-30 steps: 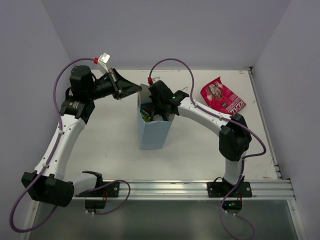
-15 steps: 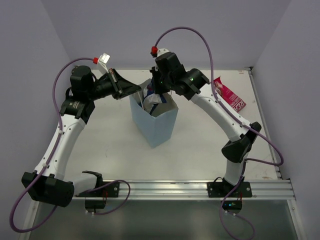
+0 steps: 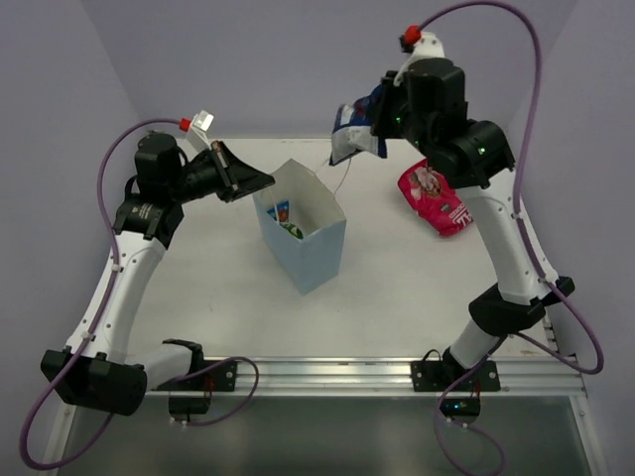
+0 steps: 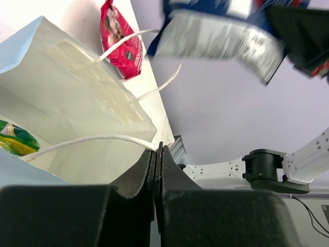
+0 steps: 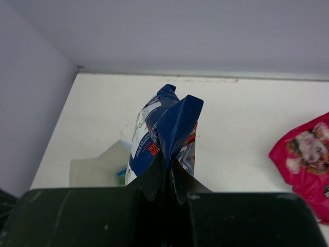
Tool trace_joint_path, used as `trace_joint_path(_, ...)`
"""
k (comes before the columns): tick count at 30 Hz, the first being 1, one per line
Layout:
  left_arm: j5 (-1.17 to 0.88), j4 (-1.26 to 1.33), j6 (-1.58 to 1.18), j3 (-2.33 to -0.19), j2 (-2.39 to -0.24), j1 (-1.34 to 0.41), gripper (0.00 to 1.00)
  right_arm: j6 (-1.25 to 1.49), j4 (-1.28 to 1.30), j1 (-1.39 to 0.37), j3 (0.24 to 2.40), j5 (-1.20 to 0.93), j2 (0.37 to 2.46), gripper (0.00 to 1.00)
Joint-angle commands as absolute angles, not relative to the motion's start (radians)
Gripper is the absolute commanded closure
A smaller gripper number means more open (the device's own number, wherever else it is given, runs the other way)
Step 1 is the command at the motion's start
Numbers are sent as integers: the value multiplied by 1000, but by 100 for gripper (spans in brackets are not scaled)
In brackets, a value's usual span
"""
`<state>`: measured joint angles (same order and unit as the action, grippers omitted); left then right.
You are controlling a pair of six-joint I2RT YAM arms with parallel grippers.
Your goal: Take the snacks out of the paper bag
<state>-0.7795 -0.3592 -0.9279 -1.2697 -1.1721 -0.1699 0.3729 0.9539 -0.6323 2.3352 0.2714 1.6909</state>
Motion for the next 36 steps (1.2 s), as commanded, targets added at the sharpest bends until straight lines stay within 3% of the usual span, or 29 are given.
trace_joint_path(1, -778, -399, -885, -1299, -1152, -163, 100, 365, 854, -508, 2359, 322, 1632, 100)
trace_joint_path(6, -775, -443, -858, -1327, -1187, -161, 100, 380, 857, -365, 2289, 321, 1623, 100)
trace_joint_path(18, -784, -451, -894, -1394, -1265, -161, 100, 434, 934, -150, 1622, 480, 1434, 99)
trace_joint_path(26, -750, -588, -867, -1610, -1344, -161, 100, 431, 1000, -129, 1632, 497, 1662, 97)
trace_joint_path(28, -727, -665, -835, -1730, -1380, -160, 100, 420, 996, -138, 1670, 466, 1712, 93)
trace_joint_path(30, -687, -777, -796, -1832, -1405, -160, 100, 416, 1012, -146, 1725, 454, 1790, 74)
trace_joint_path(34, -617, -900, -762, -1927, -1430, -150, 100, 422, 1022, -166, 1764, 407, 1841, 55)
trace_joint_path(36, -579, -977, -747, -1971, -1431, -141, 100, 413, 1011, -176, 1769, 387, 1821, 35)
